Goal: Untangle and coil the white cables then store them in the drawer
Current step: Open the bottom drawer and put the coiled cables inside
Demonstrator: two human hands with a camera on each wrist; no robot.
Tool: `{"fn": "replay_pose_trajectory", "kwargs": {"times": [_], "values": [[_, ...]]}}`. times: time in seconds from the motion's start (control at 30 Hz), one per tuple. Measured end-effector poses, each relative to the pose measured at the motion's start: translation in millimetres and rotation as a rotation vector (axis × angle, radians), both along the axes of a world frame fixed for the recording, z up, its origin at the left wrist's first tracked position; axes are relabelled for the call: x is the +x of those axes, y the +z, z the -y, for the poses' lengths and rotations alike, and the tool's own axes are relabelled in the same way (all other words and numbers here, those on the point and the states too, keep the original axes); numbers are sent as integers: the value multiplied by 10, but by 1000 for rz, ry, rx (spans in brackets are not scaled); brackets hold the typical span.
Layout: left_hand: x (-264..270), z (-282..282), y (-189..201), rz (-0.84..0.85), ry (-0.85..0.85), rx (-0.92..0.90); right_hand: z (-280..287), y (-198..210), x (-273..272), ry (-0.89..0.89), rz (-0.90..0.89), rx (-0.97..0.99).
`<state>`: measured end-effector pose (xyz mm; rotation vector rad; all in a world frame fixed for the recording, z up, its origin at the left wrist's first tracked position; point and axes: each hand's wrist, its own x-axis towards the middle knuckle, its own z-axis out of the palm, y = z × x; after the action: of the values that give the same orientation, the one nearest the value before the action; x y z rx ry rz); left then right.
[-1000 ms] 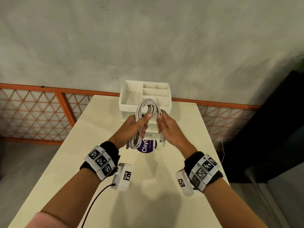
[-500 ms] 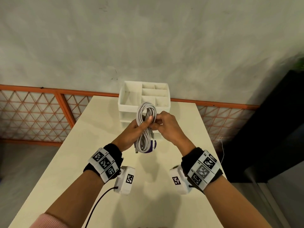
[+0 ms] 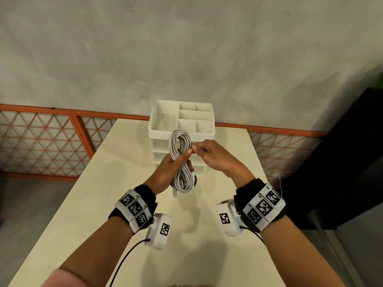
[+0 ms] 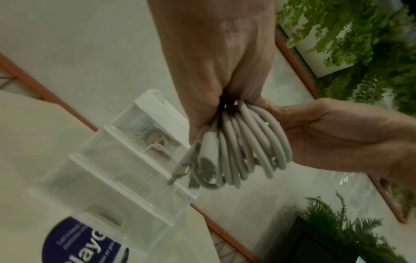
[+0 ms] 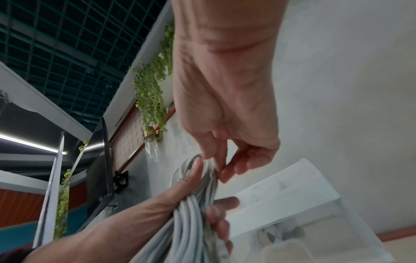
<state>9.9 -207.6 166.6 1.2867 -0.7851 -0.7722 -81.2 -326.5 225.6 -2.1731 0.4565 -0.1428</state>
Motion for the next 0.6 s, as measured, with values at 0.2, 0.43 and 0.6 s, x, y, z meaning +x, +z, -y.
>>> {"fn": "replay_pose_trajectory", "kwargs": {"times": [0.2,0.43,0.6], "values": [[-83,60,112,-290,-43,-144,-4,-271,-61,43,-60,412],[-23,80,205,-322,-106,-41,-9,-385,-57,155,-128,421],[-19,109,205,-549,-29,-193,-50,-385,-73,195,-140,402]]}}
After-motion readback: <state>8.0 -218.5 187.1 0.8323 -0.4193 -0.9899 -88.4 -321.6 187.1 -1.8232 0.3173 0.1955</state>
